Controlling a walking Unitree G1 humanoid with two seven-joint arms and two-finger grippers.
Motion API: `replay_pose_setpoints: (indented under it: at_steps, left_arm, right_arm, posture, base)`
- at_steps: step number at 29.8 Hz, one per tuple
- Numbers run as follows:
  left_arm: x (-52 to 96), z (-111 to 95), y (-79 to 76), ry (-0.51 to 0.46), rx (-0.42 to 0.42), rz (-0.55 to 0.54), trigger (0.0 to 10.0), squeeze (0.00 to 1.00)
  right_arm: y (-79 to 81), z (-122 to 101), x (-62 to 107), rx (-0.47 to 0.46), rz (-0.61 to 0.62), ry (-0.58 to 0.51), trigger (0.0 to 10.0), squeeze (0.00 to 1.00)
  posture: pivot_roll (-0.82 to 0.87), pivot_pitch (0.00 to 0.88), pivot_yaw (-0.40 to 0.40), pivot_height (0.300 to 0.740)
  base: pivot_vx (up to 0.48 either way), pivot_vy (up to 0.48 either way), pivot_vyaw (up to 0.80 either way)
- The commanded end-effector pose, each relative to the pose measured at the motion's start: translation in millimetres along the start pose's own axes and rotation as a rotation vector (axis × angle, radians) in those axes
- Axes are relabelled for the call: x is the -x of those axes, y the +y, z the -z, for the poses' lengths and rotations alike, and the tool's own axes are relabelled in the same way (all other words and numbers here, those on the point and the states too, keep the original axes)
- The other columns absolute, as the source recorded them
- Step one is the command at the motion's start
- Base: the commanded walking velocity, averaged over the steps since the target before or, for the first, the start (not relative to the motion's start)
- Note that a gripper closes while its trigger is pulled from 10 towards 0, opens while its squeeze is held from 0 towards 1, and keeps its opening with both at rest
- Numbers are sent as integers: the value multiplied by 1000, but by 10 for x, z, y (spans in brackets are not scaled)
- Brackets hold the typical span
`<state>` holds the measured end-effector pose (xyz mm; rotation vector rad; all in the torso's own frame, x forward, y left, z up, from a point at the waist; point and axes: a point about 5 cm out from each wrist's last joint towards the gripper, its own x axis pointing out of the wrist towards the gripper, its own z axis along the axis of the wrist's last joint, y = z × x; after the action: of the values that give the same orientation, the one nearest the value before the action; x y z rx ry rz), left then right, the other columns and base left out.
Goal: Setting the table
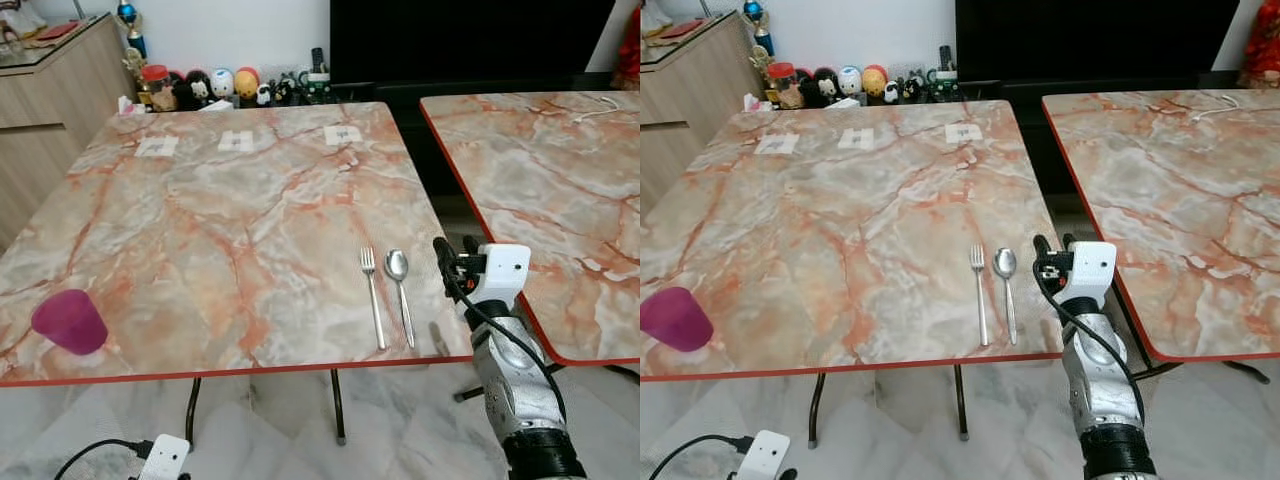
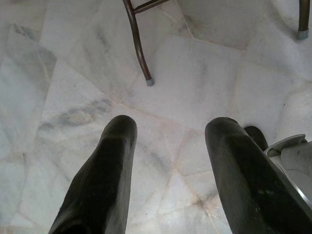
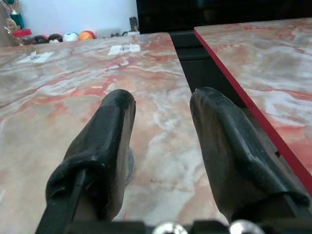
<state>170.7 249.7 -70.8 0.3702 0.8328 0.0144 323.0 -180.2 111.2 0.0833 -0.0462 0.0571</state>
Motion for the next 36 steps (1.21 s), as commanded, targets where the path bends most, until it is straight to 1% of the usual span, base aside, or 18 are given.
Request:
replay_pose_setpoints:
  at_steps: [1,2,3,4,6,7,10,13,19,23,30,34,36]
  left_arm:
    - [12,52,13,28,14,-7,10000,0]
    - [9,45,12,26,13,-6,10000,0]
    - [9,45,12,26,13,-6,10000,0]
    - [5,32,10,21,13,-5,10000,0]
    - [1,20,9,18,13,-4,10000,0]
    - [-8,-4,10,12,12,-4,10000,0]
    - [-19,-37,13,4,16,-4,10000,0]
    - [-25,-54,15,1,25,-6,10000,0]
    - [-20,-47,27,-2,24,-5,10000,0]
    - [-15,-35,27,-2,13,-2,10000,0]
    - [-13,-35,18,-7,15,2,10000,0]
    - [-14,-40,8,-10,16,2,10000,0]
    - [-13,-40,0,-11,15,2,10000,0]
  right_arm:
    - [-25,123,47,-14,23,49,10000,0]
    - [-20,170,56,-16,21,71,10000,0]
    - [-20,170,56,-16,21,71,10000,0]
    - [14,209,55,-47,-3,93,10000,0]
    - [57,242,46,-57,-35,119,10000,0]
    - [106,244,30,-34,-70,122,10000,0]
    - [135,215,2,-43,-74,104,10000,0]
    - [126,184,-14,-48,-56,83,10000,0]
    - [86,191,8,-51,-35,72,10000,0]
    - [69,200,22,-54,-30,71,10000,0]
    - [53,197,12,-59,-5,65,10000,0]
    - [12,196,0,-60,36,72,10000,0]
    - [-82,228,-7,-73,108,100,10000,0]
  posture:
    - [42,5,16,740]
    - [45,5,16,740]
    - [45,5,16,740]
    - [46,5,18,740]
    - [46,4,19,740]
    - [50,2,19,740]
    - [52,0,19,740]
    - [52,0,19,740]
    - [54,0,20,740]
    - [54,0,20,740]
    - [54,1,21,740]
    - [57,2,19,740]
    - [57,2,20,740]
  base:
    - [0,0,0]
    - [0,0,0]
    - [0,0,0]
    - [0,0,0]
    - [0,0,0]
    - [0,0,0]
    - [0,0,0]
    - [0,0,0]
    - [0,435,0]
    - [0,0,0]
    - [0,0,0]
    - [0,0,0]
    - [0,0,0]
